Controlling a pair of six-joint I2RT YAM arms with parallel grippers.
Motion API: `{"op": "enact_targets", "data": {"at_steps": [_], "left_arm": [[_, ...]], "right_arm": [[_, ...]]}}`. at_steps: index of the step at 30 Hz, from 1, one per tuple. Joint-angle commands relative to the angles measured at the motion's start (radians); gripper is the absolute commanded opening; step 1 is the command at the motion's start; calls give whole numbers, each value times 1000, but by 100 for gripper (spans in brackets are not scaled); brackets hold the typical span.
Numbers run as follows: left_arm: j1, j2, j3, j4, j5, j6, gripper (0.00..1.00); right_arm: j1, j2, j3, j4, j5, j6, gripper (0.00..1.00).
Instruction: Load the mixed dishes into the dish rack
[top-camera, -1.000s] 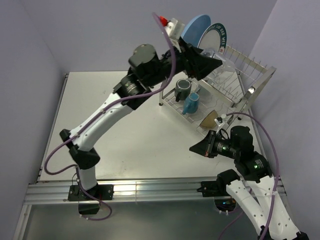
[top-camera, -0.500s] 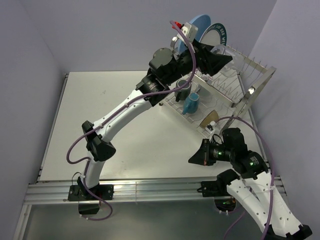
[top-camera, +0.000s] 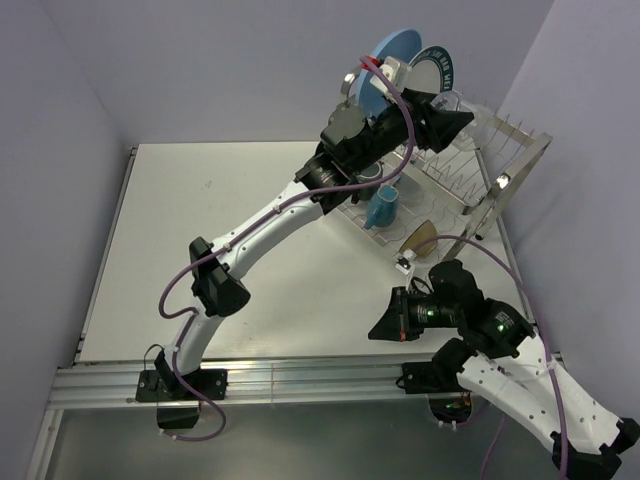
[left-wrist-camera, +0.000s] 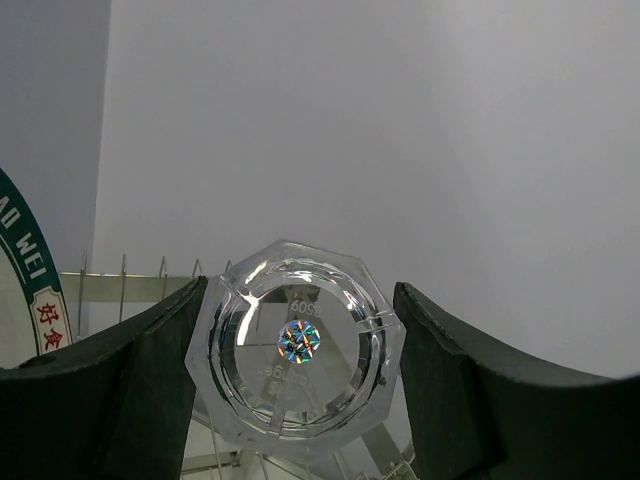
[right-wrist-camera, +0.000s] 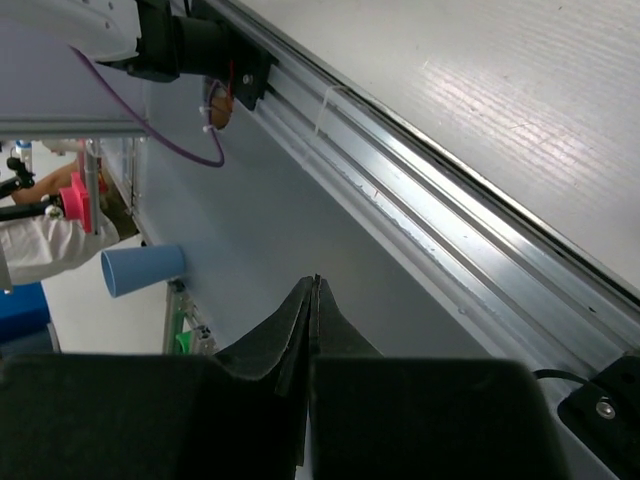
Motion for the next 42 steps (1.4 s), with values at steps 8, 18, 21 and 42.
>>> {"op": "enact_targets", "data": {"at_steps": [8,18,21,42], "left_arm": [[-5,18,99,-22,-31,81,0],[-5,24,108,-137,-51,158,0],[-6,21,102,-168,-74,182,0],[-3,45,96,-192,-86,218,25]], "right_arm": [[162,57,-17,140,115,101,0],[193,57,-3,149,166,115,0],[195,54,1,148,170,120,0],[196,46,6,152,190,135,0]]}}
